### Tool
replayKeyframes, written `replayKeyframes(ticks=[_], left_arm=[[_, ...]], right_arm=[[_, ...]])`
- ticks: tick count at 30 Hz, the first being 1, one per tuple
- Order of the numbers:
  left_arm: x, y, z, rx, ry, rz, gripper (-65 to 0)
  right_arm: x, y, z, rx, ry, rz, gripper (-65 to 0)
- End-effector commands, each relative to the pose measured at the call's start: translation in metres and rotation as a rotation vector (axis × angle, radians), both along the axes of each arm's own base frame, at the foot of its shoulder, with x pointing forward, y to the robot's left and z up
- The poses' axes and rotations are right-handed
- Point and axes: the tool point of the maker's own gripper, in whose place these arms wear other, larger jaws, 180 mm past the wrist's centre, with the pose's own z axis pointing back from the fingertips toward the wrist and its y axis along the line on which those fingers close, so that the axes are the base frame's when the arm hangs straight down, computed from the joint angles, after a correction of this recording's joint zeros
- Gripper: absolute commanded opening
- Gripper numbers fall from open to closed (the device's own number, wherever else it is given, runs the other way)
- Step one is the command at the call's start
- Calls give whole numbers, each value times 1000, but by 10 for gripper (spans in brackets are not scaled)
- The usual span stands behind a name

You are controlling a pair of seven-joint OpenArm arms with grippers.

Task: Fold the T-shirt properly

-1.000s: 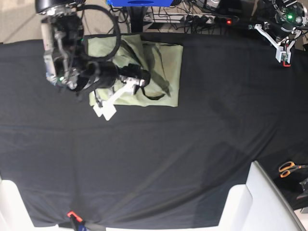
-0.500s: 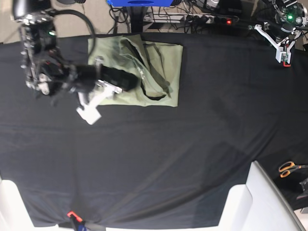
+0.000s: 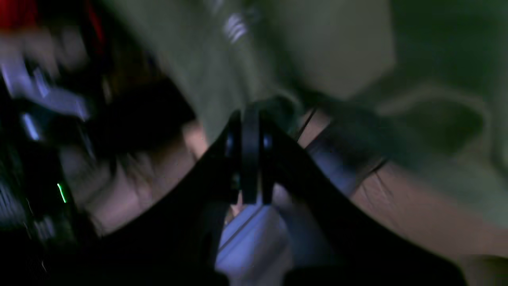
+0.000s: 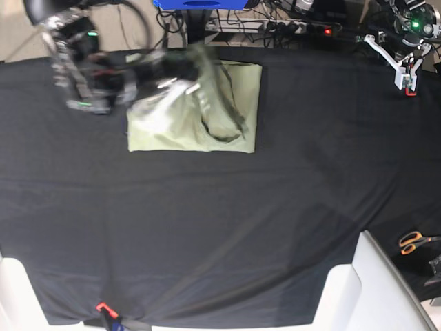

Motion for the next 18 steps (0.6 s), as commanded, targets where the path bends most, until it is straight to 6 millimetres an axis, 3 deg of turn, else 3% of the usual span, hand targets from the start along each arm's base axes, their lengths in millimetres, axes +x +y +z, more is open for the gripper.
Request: replayKeyframes(ticks=[1, 7, 11, 14, 18], left_arm=[[6, 3, 8, 18, -21, -16, -650], [15, -20, -2, -19, -10, -86, -650], [21, -36, -6, -42, -7, -124, -650], [32, -57, 0, -54, -28, -197, -650], [50, -119, 18, -152, -101, -364, -650]], right_arm=[[8, 9, 9, 25, -27, 27, -644], [15, 26, 20, 25, -82, 161, -645], [25, 21, 26, 27, -116, 136, -647], [42, -10, 29, 3, -147, 15, -648], [79, -78, 35, -69, -251, -251, -648]])
